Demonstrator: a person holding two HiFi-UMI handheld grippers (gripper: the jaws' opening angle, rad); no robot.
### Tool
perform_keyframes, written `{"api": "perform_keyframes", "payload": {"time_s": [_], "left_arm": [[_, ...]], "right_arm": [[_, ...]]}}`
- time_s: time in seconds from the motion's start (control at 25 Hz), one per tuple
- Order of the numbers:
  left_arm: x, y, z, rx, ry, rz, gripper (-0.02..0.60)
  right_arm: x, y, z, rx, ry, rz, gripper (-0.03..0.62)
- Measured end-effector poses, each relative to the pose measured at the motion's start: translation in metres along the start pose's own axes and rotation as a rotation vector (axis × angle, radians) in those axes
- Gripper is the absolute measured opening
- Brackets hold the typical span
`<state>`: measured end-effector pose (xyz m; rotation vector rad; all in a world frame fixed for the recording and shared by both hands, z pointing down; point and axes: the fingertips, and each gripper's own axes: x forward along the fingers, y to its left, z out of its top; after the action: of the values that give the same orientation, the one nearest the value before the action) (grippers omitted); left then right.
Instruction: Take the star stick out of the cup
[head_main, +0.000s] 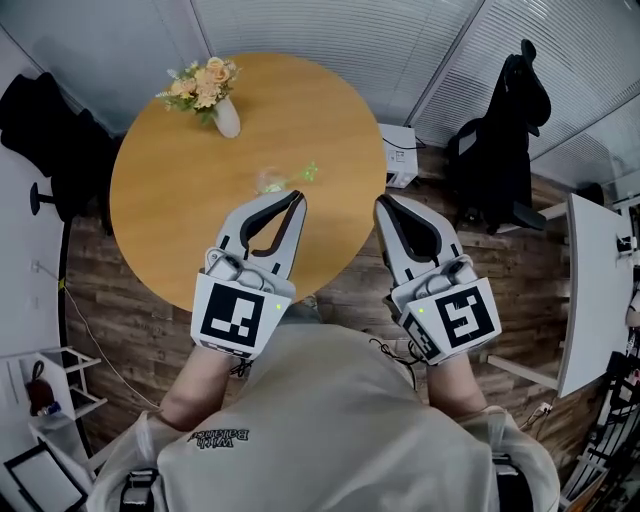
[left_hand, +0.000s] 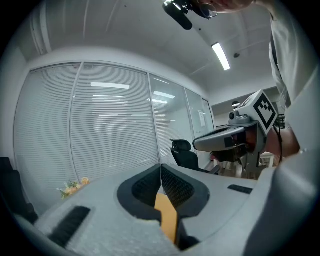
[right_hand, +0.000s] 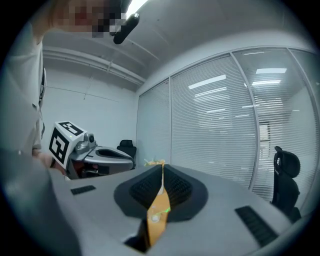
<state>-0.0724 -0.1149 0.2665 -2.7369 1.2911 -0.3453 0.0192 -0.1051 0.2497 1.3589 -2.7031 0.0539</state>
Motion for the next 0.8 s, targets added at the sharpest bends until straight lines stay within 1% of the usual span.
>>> {"api": "perform_keyframes", "payload": {"time_s": [0.16, 0.28, 0.36, 0.52, 0.64, 0.8], "left_arm": [[0.009, 0.030, -0.003, -0.028, 0.003, 0.014, 0.023], [0.017, 0.045, -0.010, -0.044, 0.015, 0.016, 0.023], [0.025, 0.050, -0.018, -0.033, 0.023, 0.006, 0.024], [0.038, 0.051, -0.024, -0.020, 0.035, 0.003, 0.023], [0.043, 0.052, -0.025, -0.010, 0.049, 0.019, 0.023], [0.051, 0.059, -0.022, -0.004, 0.066, 0.060, 0.023]], "right_arm": [[0.031, -0.007, 0.003, 0.000, 0.005, -0.009, 0.034], [0.047, -0.008, 0.003, -0.018, 0.012, -0.011, 0.034], [0.052, -0.011, 0.003, -0.030, 0.004, -0.013, 0.034], [0.057, -0.023, 0.001, -0.012, -0.009, -0.018, 0.034], [0.062, -0.033, -0.003, -0.008, 0.000, -0.013, 0.034], [0.071, -0.047, -0.008, -0.011, 0.009, 0.015, 0.034]]}}
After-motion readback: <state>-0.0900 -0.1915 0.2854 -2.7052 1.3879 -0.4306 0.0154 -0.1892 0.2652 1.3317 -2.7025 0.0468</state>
